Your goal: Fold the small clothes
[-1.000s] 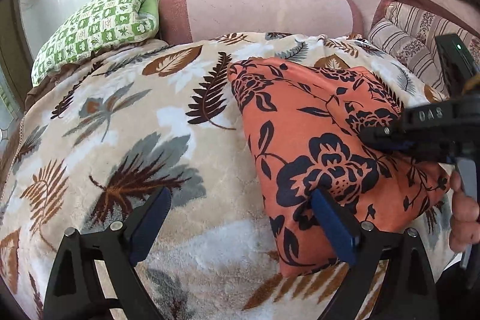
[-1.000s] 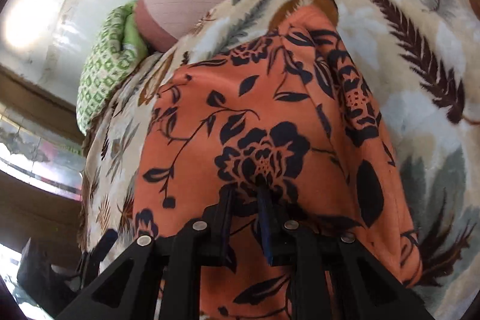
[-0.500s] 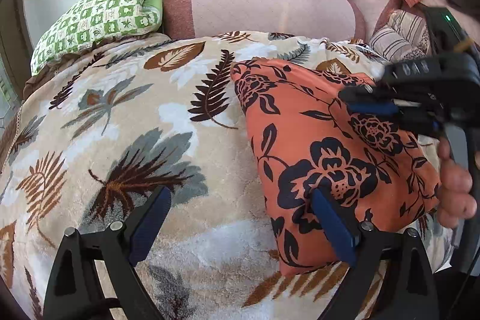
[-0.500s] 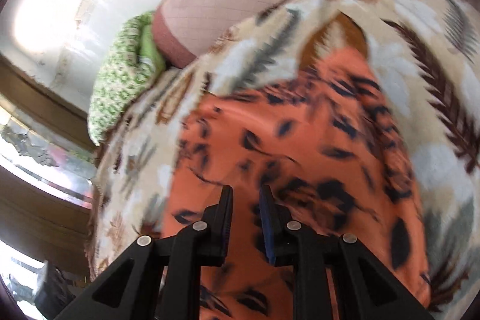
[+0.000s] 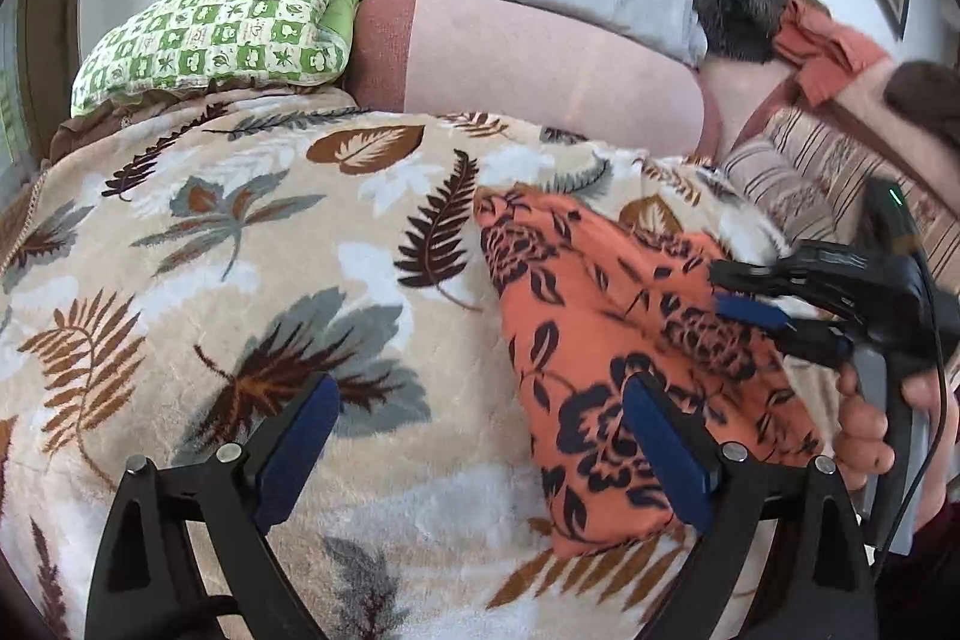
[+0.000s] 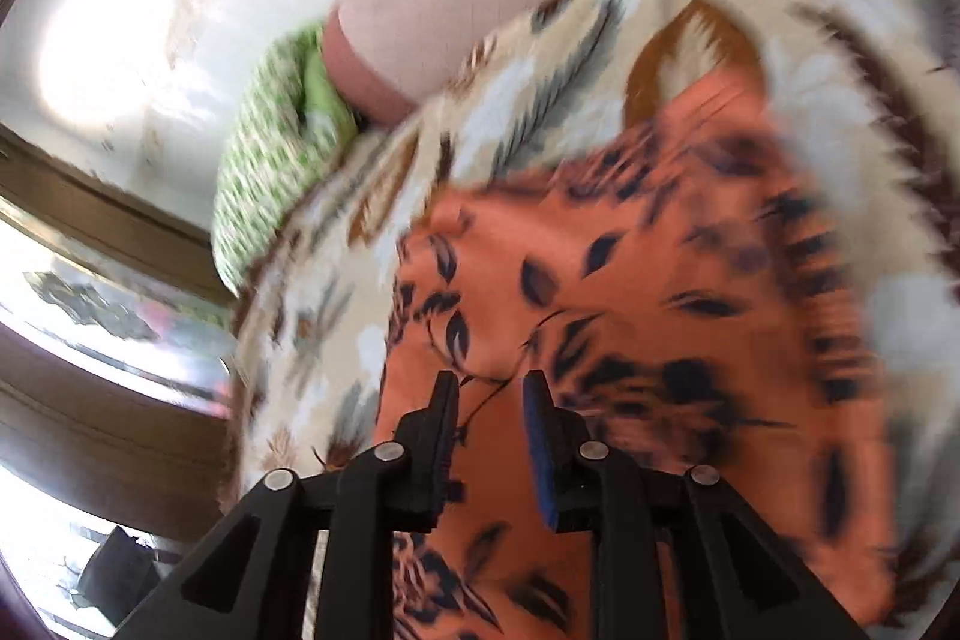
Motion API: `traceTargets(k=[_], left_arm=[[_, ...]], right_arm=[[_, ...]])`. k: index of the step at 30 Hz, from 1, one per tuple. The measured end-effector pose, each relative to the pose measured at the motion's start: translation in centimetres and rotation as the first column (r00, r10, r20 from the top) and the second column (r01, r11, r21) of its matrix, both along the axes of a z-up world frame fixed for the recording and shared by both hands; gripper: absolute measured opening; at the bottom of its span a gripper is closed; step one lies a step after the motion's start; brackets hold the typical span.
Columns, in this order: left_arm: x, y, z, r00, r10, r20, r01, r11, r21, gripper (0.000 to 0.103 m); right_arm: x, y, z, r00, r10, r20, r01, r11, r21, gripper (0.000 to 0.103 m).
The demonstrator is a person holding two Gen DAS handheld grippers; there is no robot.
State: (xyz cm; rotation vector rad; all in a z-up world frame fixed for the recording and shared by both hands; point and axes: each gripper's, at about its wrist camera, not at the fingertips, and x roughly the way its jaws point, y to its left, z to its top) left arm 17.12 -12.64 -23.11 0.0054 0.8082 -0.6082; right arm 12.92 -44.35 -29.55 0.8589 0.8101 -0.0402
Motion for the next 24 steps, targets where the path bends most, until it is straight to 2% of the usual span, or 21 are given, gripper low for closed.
traceTargets(k=[1, 2, 5, 8, 11, 14, 15, 17, 19, 21, 24], left_arm=[[0.3, -0.2, 0.0, 1.000, -0.002, 0.000, 0.002, 1.000, -0.005, 0.096], [0.6, -0.6, 0.0, 1.000, -0.007, 0.004, 0.007, 1.000, -0.009, 0.096], [1.3, -2.0, -0.4, 0.999, -0.032, -0.006, 0.032, 0.999, -0.014, 0.096], [2.2, -4.3, -0.8, 0.997, -0.066, -0.049, 0.065, 0.998, -0.027, 0.096], [2.9, -6.5, -1.2, 0.991, -0.103, -0.085, 0.101, 0.994, -0.033, 0.096], [4.1, -8.4, -2.0, 0.991, -0.093, -0.101, 0.097, 0.995, 0.034, 0.096], [4.6, -8.9, -2.6, 0.990, -0.077, -0.115, 0.085, 0.994, 0.065, 0.096], [5.0, -9.3, -4.3, 0.990, -0.031, -0.141, 0.049, 0.991, 0.125, 0.096], [5.0, -9.0, -5.5, 0.986, -0.018, -0.165, 0.036, 0.994, 0.107, 0.096], [5.1, -8.7, -5.9, 0.983, -0.005, -0.184, 0.021, 0.996, 0.081, 0.097], [4.8, -8.8, -5.8, 0.988, -0.019, -0.151, 0.034, 0.994, 0.100, 0.097]], right_arm=[[-1.3, -1.0, 0.5, 0.999, -0.035, 0.020, 0.035, 0.999, -0.020, 0.079], [-2.5, -2.0, 0.8, 0.996, -0.077, 0.036, 0.078, 0.996, -0.032, 0.088], [-5.3, -5.4, 1.1, 0.981, -0.165, 0.098, 0.166, 0.986, -0.004, 0.089], [-7.0, -7.9, 0.5, 0.974, -0.210, 0.090, 0.207, 0.978, 0.036, 0.089], [-7.4, -9.4, -0.6, 0.976, -0.206, 0.065, 0.200, 0.976, 0.088, 0.089], [-6.5, -9.4, -0.9, 0.980, -0.187, 0.064, 0.182, 0.981, 0.073, 0.089], [-6.4, -9.3, -0.8, 0.983, -0.168, 0.071, 0.164, 0.985, 0.058, 0.088], [-6.1, -8.9, -0.4, 0.984, -0.131, 0.123, 0.124, 0.990, 0.070, 0.078], [-5.3, -8.1, -0.3, 0.983, -0.080, 0.167, 0.062, 0.992, 0.111, 0.057], [-3.9, -7.0, -0.8, 0.989, -0.048, 0.137, 0.035, 0.995, 0.096, 0.045], [-1.6, -5.5, -2.2, 0.997, -0.012, 0.082, 0.002, 0.992, 0.123, 0.042]])
